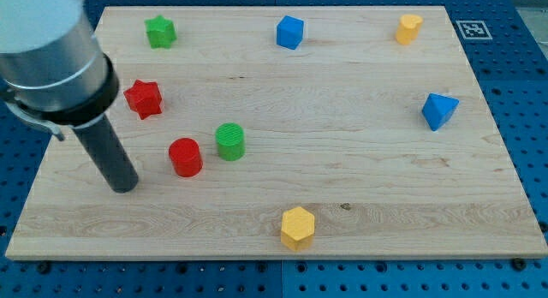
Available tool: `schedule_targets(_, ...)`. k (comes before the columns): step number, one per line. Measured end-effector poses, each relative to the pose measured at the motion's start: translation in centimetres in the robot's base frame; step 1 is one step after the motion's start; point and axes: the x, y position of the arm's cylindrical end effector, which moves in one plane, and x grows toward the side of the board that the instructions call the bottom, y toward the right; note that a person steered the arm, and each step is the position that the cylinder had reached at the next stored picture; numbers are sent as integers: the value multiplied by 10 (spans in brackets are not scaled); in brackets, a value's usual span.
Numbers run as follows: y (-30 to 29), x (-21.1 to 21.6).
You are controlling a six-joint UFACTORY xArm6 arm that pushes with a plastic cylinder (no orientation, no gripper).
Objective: Push the red star a bit right
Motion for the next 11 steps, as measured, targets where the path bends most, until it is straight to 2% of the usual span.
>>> schedule_targets(2, 70, -24)
schedule_targets(4, -4, -30)
schedule_targets(5, -56, -65)
schedule_targets(6, -75, -122)
schedule_targets(7, -55, -133)
schedule_targets(8, -8, -112)
schedule_targets(9, 14, -98)
schedule_targets(11, -15, -146)
